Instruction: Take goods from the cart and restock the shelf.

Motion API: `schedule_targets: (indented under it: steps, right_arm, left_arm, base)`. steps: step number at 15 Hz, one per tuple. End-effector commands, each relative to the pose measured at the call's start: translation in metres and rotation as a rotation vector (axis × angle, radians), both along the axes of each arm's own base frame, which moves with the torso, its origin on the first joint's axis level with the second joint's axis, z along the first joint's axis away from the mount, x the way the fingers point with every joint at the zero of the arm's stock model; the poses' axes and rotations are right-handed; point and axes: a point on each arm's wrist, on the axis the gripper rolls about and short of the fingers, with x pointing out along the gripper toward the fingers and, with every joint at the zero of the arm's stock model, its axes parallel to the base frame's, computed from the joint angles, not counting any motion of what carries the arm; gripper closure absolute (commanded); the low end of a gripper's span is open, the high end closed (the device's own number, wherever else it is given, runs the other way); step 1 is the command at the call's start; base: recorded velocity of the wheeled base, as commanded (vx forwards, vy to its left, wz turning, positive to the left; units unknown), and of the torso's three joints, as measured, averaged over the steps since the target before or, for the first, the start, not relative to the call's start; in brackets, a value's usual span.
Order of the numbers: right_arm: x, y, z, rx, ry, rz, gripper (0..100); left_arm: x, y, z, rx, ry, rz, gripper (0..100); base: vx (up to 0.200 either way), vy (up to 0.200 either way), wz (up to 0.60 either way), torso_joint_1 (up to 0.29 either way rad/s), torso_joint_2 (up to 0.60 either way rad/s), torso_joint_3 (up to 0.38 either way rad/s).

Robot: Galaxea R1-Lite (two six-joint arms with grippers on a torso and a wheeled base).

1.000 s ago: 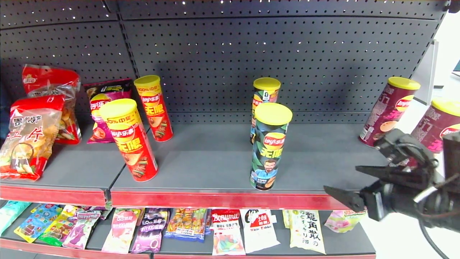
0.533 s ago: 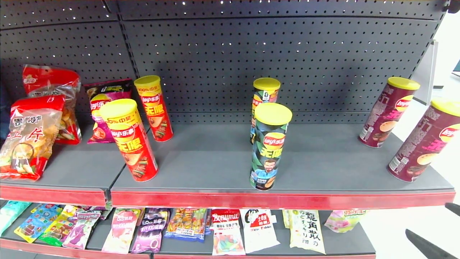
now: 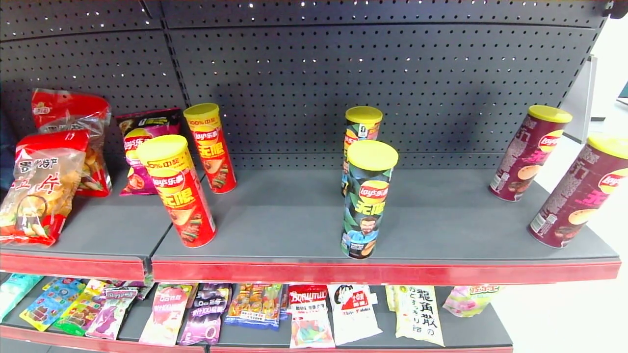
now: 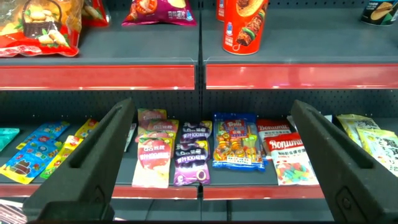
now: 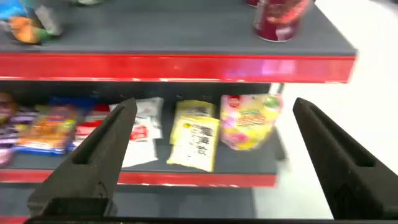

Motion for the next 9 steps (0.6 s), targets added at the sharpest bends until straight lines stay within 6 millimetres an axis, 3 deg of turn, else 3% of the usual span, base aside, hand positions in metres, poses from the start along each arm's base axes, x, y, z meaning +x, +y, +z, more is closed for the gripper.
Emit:
schedule_targets:
  steps: [1,9]
  right_arm:
    - [-0.0021,0.0011,0.0000,-0.030,-0.043,0.041,0]
    - [-0.0021,0.0004,-0.0026,0.005,-0.015,0.006,0]
  left_arm:
    - [0.0000,0.0000,0.0000,0.000,0.000,0.001,0]
    - [0.0000,-0.0001,0.0000,0.001,0.000,-0.003,0]
  base:
    - [0.000,0.000,0.00,0.000,0.00,0.000]
    - [0.000,0.000,0.00,0.000,0.00,0.000]
